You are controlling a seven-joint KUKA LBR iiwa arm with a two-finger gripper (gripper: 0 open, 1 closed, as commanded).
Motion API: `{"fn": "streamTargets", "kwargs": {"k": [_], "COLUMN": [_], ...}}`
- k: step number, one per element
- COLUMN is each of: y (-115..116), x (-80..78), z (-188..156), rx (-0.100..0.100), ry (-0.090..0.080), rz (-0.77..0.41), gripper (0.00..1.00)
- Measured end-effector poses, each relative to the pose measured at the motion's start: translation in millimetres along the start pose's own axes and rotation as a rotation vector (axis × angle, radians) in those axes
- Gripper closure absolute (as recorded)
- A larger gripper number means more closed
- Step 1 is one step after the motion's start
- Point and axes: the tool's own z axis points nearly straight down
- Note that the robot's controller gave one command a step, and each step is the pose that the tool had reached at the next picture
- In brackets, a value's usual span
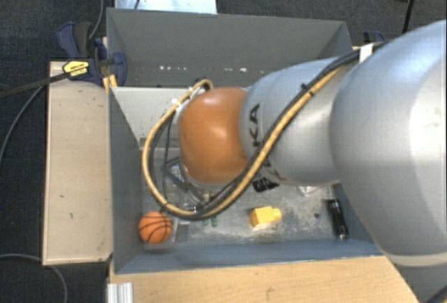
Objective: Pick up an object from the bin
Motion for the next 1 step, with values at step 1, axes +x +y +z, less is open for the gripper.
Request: {"fn": "streamTargets", "kwargs": {"k": [1], "y": [-1.0], "x": [-2.3], "z": [-4.4], "rx": [-0.002], "ry": [-0.008], "rz": [0.006], "gripper": [0.00]}}
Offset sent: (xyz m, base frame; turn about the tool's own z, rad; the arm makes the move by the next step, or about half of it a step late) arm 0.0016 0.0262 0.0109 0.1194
